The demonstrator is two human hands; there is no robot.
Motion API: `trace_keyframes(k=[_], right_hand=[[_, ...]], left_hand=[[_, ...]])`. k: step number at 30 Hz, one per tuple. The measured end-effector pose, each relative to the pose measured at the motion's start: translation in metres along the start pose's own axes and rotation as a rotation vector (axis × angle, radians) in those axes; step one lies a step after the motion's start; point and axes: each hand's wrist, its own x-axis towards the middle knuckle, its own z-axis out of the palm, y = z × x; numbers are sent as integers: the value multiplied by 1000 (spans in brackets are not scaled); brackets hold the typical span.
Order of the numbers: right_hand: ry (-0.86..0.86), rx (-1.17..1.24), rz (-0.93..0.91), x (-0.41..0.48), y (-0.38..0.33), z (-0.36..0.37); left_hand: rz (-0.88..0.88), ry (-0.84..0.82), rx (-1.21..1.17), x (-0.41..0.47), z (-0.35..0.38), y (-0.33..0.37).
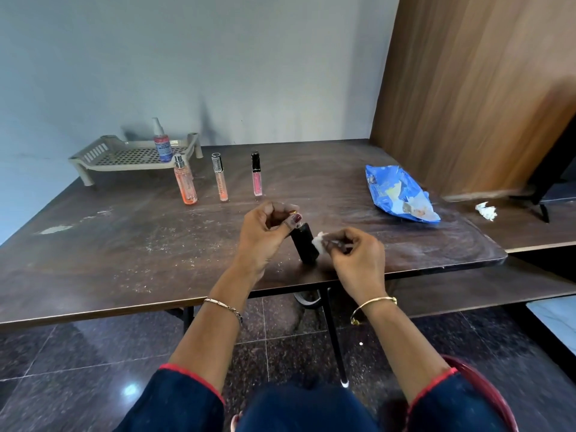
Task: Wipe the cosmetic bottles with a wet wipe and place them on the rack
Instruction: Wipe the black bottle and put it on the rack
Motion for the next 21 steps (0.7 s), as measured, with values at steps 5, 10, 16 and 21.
trace_keyframes(k=[5, 10, 16, 21], right_hand=[[2, 54, -169, 10, -26, 12], [-17, 13, -251, -1, -14, 13], [-77, 4, -150, -13, 5, 3], [-111, 114, -31, -13, 1, -2]], left_hand=[[7, 11, 44, 0, 1, 3], [-27, -19, -20, -2, 3, 6], [-18, -209, 55, -10, 0, -2], [-80, -241, 287, -15, 3, -12]])
